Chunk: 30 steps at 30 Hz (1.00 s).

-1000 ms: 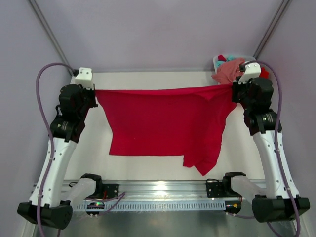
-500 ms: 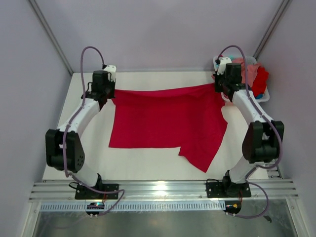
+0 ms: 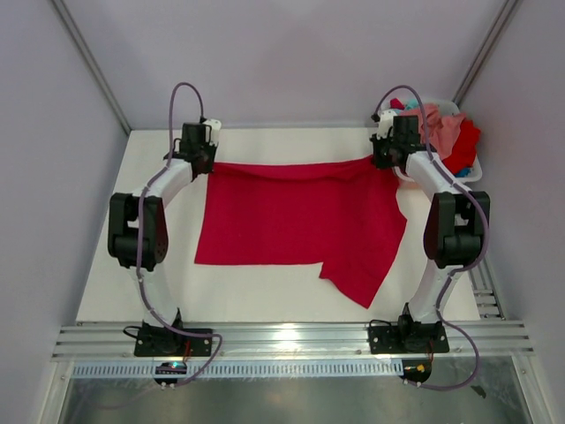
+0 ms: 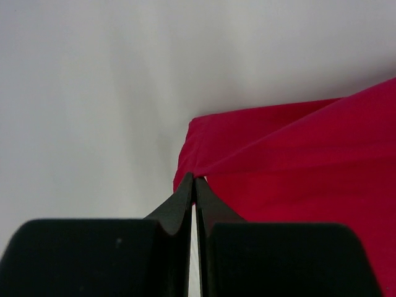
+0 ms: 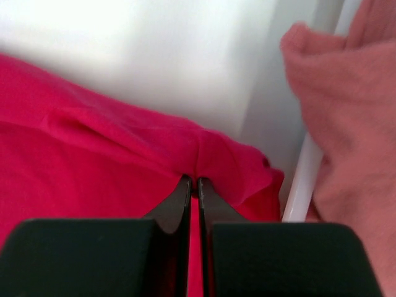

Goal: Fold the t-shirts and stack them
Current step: Fold the tshirt

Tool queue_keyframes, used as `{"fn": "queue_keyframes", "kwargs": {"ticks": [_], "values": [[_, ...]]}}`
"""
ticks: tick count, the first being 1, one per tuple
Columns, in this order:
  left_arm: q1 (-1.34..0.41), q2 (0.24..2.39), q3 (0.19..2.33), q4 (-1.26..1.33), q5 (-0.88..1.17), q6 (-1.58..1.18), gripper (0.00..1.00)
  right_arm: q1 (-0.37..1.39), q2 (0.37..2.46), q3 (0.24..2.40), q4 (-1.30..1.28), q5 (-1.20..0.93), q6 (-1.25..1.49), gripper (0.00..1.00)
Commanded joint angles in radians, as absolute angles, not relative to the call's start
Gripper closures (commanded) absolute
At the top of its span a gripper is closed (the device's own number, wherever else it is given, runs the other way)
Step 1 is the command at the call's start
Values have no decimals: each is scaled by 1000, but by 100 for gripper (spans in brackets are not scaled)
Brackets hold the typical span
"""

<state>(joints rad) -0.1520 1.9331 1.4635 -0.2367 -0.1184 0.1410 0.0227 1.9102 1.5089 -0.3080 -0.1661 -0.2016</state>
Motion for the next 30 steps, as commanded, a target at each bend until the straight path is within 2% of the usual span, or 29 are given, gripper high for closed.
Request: {"fn": "queue_keyframes", "kwargs": {"ticks": [1,13,16,20,27,28,29,30], "values": [[-129,1881,1491,-300,-80,160,100,18,1793,1454,-347,-224,-248,97],[-112,1711,1404,-468,-6,232,100,18,1692,1434,-615,-310,-322,97],[-112,1706,1426,-553,81,262,100,20,1687,1454,-673,-337,-339,97],[-112,1706,1454,-633,98,265,100,20,1718,1506,-807,-374,-373,97],[-110,1703,1491,-712,143,288,100,18,1717,1514,-882,-387,-423,96],[-112,1704,1499,-724,146,288,98,20,1718,1517,-893,-394,-426,89],[-112,1710,1509,-750,147,288,96,20,1721,1528,-920,-414,-434,78],[-112,1724,1540,-768,150,290,77,20,1729,1534,-933,-417,-442,57]]}}
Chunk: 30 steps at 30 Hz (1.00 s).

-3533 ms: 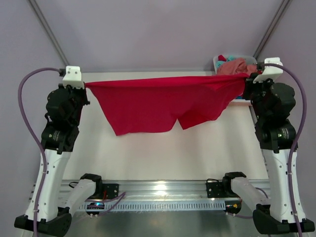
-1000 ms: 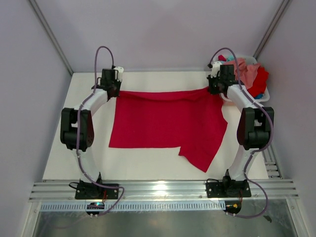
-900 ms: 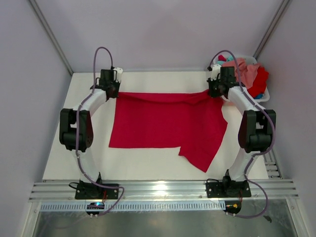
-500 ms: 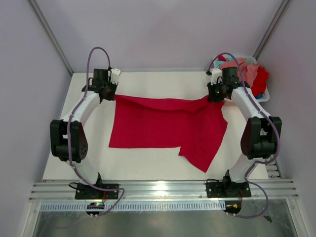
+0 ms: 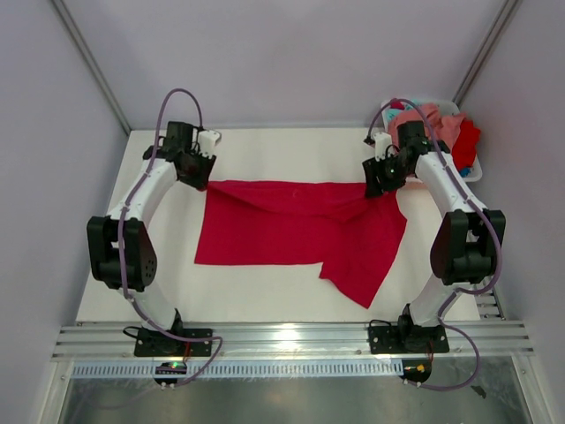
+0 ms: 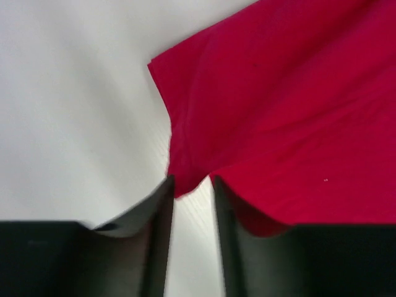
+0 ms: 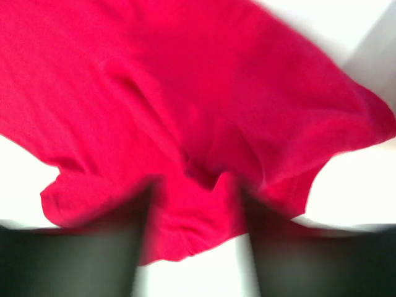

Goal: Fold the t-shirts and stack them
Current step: Fold the tshirt

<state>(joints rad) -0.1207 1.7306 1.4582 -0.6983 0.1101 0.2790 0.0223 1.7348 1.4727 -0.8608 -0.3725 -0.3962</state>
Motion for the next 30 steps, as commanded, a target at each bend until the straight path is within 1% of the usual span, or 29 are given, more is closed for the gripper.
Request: {"fn": "queue_keyframes", "kwargs": {"ticks": [1,2,3,4,6,8,13,16,18,20,24,28,30], "values": [[-112,1733,1555,-785,149,291,59,18,1732,1542,-945,-419,-442,18],[-112,1739,1568,-814,150,290,41,20,1735,1557,-971,-423,-448,1],[-112,1744,1583,-822,155,294,16,18,1736,1562,-977,-425,-459,1],[-112,1743,1582,-822,155,296,10,18,1733,1563,-980,-425,-462,1],[-112,1736,1578,-812,155,296,4,20,1726,1559,-976,-425,-469,1],[-112,1729,1582,-801,150,288,1,20,1710,1548,-960,-422,-468,1],[-112,1651,1514,-739,189,259,1,20,1692,1490,-922,-413,-492,1],[-112,1596,1450,-739,323,267,1,21,1646,1415,-881,-396,-537,1],[-110,1520,1362,-752,406,313,1,25,1590,1321,-833,-371,-590,1],[-112,1436,1283,-807,446,388,1,23,1539,1222,-786,-321,-642,1],[-110,1332,1195,-949,500,584,1,26,1405,1083,-736,-268,-712,1],[-112,1298,1170,-1123,534,717,1,26,1292,1002,-739,-291,-741,1],[-112,1295,1169,-1216,535,770,1,29,1275,988,-764,-308,-765,0]]}}
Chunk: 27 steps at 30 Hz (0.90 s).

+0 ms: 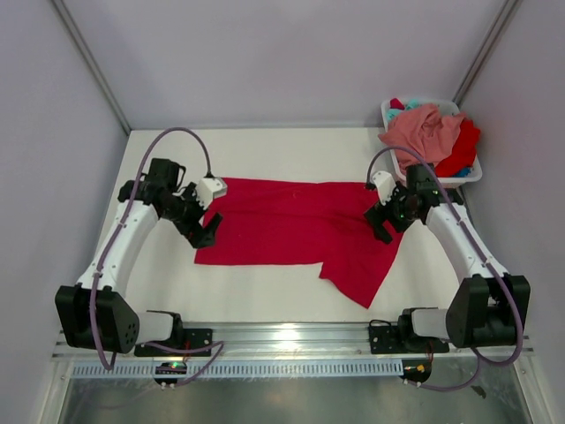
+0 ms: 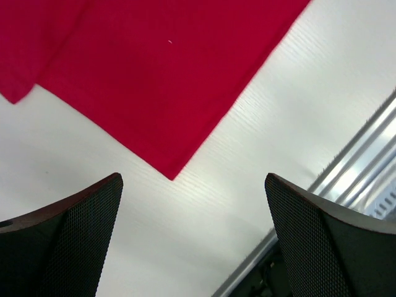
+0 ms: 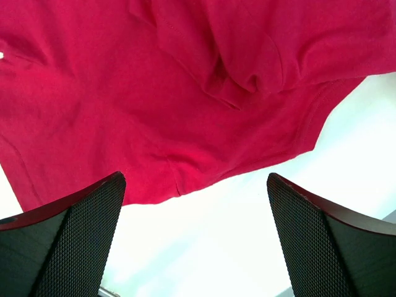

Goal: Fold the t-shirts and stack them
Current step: Fold the tshirt

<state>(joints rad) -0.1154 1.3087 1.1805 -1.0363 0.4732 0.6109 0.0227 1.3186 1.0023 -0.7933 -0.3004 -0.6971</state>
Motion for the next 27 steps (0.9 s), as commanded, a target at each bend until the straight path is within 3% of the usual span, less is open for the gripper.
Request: {"fn": "queue_keyframes", "kwargs": {"ticks": [1,8,18,27], "values": [[-112,1298,1169,-1239,523,811,1,29,1272,991,-805,-317,-775,1],[-112,1324,1166,-1261,408,871,1,49,1210,988,-936,-391,-850,1],[-167,1485,1111,-1122,246,858,1,132,1200,829,-741,-275,-850,1],[-173,1496,1059,-889,250,723,1,140,1224,755,-592,-275,-819,1]]}}
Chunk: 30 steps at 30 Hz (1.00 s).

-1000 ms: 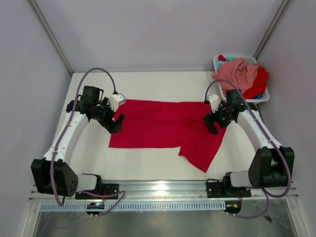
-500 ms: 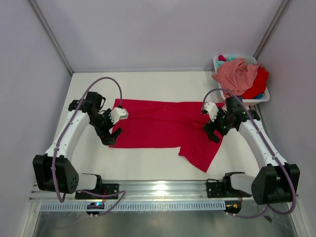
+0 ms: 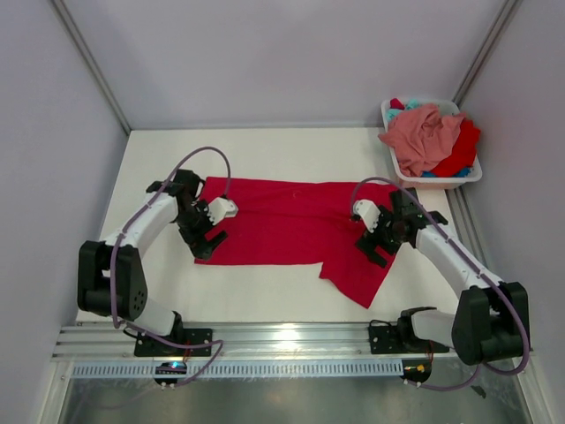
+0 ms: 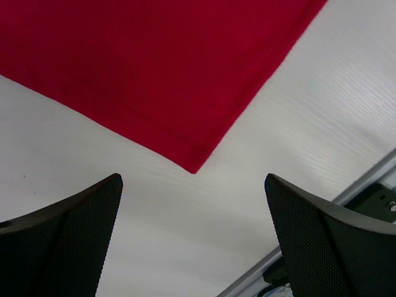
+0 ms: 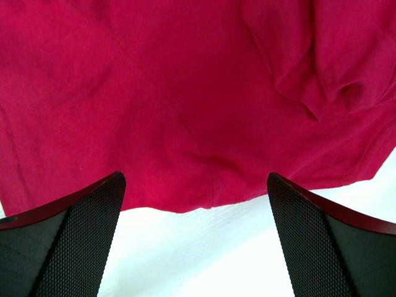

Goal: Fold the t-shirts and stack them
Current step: Fold the tshirt

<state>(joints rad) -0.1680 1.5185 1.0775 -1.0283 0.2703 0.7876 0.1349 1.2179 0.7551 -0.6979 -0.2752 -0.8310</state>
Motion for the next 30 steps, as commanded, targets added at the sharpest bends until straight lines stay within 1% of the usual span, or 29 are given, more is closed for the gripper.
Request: {"fn": "queue_keyframes", "kwargs": {"ticks": [1,4,9,18,22,30], "values": [[-173,1496,1054,-870,244,701,1,140,1232,758,-580,-276,-813,1],[-175,1502,1046,-851,252,687,1,140,1262,756,-562,-259,-819,1],[-227,1508,997,-844,149,710,1,144,1290,750,-555,-236,-833,1],[-239,1485,977,-882,175,785,1,155,1295,719,-549,-212,-870,1],[-248,1488,965,-884,131,807,1,158,1301,712,-551,-212,-884,1],[-250,1491,927,-876,83,834,1,164,1270,727,-696,-271,-959,1]]}}
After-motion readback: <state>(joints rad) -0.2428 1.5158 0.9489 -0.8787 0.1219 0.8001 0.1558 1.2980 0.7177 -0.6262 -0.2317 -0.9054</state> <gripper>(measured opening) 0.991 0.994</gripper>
